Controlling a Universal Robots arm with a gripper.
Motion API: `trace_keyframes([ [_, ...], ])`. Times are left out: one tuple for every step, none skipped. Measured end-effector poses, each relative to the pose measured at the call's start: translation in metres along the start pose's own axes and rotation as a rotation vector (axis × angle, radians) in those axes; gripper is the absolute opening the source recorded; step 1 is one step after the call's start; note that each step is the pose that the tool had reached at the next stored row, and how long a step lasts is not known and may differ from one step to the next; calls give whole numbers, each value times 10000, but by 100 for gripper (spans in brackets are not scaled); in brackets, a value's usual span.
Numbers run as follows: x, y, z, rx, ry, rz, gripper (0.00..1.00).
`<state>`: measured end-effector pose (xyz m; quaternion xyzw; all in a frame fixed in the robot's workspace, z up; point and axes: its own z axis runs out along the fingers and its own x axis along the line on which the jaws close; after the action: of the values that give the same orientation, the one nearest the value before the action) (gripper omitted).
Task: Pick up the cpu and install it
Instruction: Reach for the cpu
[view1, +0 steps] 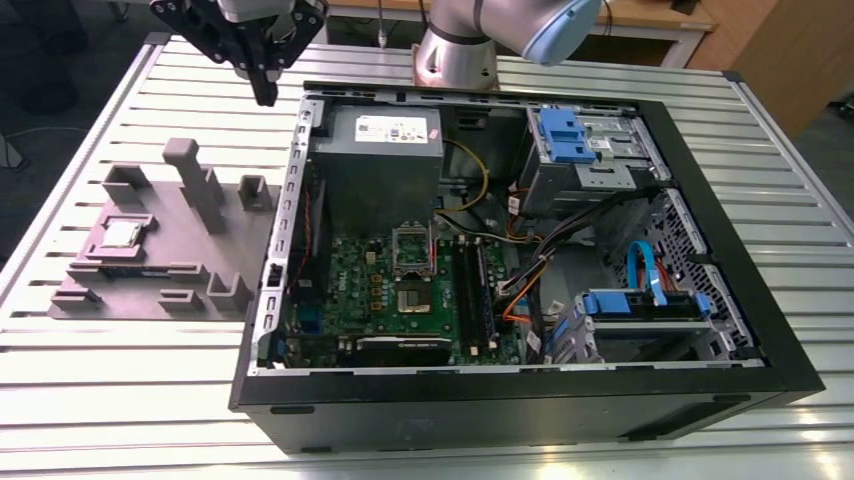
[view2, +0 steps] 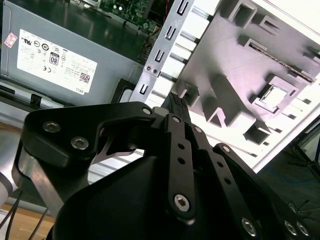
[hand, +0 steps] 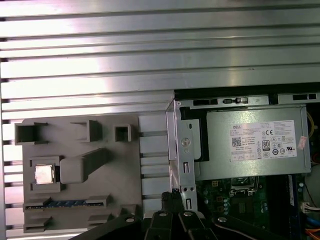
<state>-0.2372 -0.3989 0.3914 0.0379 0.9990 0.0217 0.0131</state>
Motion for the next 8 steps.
trace_keyframes([
  [3,0,0,0,0,0,10],
  [6,0,0,0,0,0,10],
  [8,-1,0,0,0,0,10],
  [11,-1,0,0,0,0,10],
  [14,-1,0,0,0,0,10],
  [18,-1,0,0,0,0,10],
  [21,-2,-1,0,0,0,10],
  [25,-2,-1,0,0,0,10],
])
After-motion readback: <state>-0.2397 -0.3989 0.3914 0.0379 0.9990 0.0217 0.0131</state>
